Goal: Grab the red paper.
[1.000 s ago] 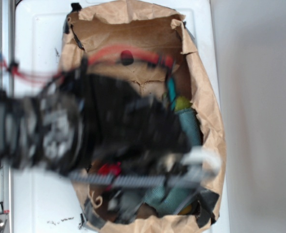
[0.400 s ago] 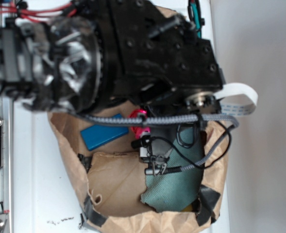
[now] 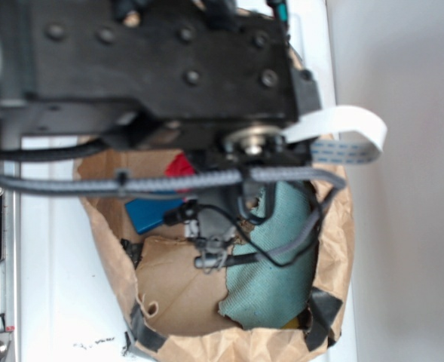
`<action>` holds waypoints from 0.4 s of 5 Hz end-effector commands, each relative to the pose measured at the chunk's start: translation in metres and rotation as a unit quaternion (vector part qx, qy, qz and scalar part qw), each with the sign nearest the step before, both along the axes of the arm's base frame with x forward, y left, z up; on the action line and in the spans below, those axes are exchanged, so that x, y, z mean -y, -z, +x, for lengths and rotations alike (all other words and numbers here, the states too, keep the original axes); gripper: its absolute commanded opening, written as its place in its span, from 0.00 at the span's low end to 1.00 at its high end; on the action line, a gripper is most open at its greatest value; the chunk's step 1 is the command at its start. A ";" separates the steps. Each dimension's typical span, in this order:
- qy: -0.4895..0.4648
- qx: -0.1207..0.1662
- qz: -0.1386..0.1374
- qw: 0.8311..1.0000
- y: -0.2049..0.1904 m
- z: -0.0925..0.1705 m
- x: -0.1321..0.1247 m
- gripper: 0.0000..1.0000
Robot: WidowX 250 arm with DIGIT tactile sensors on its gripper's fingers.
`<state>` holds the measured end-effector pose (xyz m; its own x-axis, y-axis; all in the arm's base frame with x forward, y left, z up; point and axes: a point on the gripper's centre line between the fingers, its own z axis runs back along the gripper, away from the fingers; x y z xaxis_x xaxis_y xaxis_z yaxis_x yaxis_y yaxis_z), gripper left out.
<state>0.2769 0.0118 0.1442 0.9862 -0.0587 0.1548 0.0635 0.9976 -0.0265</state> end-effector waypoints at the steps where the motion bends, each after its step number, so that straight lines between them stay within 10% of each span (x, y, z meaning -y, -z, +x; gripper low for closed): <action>1: 0.017 0.055 -0.020 0.998 -0.052 -0.019 0.005 0.00; 2: 0.010 0.054 -0.005 0.998 -0.049 -0.015 0.005 0.00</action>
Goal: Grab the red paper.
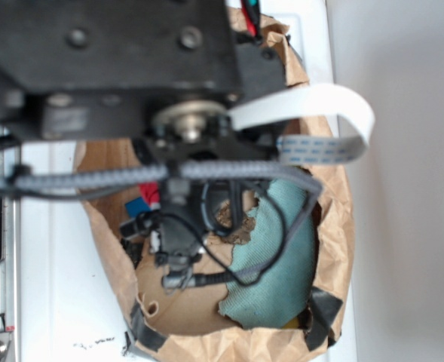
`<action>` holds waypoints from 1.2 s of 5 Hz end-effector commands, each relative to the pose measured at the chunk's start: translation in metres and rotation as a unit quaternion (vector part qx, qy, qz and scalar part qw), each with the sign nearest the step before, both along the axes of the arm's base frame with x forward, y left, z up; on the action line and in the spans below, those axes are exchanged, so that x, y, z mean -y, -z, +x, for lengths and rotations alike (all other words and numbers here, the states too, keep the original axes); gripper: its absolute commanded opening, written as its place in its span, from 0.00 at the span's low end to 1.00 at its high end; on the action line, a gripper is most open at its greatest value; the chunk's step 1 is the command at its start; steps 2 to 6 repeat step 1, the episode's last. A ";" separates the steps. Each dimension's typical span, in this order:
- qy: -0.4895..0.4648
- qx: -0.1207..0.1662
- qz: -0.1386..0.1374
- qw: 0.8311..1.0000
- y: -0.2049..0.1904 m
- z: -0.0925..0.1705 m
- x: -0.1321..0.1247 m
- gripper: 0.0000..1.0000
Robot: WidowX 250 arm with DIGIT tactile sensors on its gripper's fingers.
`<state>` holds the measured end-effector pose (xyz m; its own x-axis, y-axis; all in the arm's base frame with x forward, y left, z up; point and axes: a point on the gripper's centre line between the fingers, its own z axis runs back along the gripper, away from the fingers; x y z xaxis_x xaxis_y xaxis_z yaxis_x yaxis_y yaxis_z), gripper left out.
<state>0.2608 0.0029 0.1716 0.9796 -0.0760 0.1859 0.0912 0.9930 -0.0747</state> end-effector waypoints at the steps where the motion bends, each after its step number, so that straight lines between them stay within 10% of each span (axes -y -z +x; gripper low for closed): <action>1: -0.014 0.032 0.027 0.999 -0.018 0.004 -0.004 0.00; 6: -0.014 0.032 0.027 0.999 -0.018 0.004 -0.004 0.00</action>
